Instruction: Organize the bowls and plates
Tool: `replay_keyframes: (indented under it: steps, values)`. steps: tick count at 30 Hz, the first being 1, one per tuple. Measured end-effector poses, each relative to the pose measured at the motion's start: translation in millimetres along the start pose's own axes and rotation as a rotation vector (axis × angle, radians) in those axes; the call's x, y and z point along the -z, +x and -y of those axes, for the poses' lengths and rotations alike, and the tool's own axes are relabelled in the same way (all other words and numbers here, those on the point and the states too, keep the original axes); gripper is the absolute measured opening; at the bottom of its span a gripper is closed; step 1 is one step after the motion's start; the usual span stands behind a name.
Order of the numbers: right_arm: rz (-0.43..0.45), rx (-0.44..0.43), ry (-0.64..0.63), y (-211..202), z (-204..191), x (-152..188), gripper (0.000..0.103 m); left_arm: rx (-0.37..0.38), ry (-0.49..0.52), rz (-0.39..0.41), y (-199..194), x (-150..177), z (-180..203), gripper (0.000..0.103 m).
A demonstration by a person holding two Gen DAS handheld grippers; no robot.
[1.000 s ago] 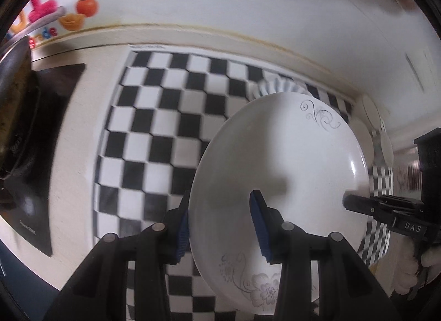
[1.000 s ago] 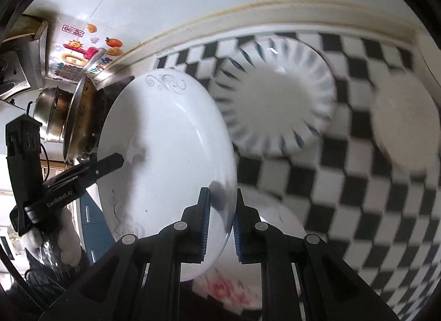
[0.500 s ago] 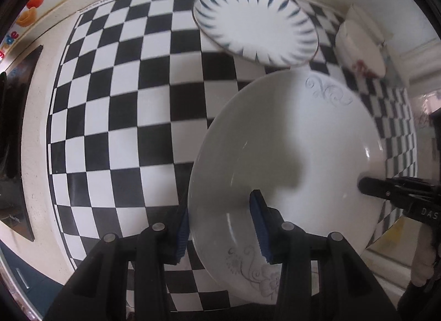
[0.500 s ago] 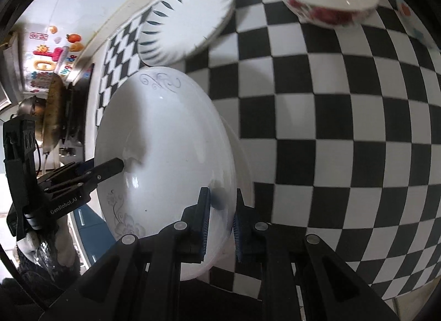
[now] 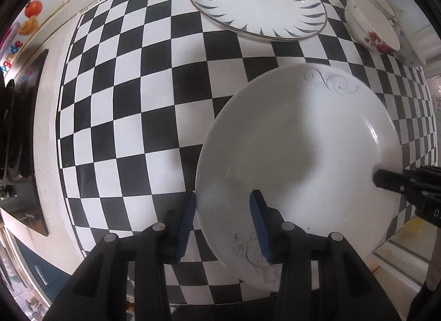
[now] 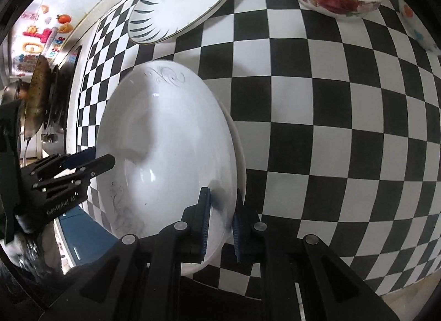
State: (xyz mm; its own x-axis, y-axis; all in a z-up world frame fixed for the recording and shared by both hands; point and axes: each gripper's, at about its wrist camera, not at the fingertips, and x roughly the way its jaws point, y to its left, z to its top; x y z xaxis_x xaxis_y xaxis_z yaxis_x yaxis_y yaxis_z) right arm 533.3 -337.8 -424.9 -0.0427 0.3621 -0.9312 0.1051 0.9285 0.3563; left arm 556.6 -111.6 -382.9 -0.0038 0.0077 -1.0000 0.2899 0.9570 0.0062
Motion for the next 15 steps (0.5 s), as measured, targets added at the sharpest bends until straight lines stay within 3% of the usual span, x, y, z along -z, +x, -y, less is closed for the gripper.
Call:
replay_keyframes:
  steps: [5, 10, 15]
  values:
    - [-0.024, 0.014, -0.002, 0.2, -5.7, -5.6, 0.016, 0.001, 0.006, 0.007, -1.1, -6.7, 8.3, 0.038]
    - [-0.059, 0.102, -0.027, 2.4, -15.8, -5.6, 0.017, 0.003, 0.018, 0.004, 0.0, -14.8, 20.1, 0.038]
    - [-0.067, 0.077, -0.02, 6.8, -13.8, -1.6, 0.017, -0.028, 0.021, 0.014, 5.7, -15.8, 29.5, 0.038]
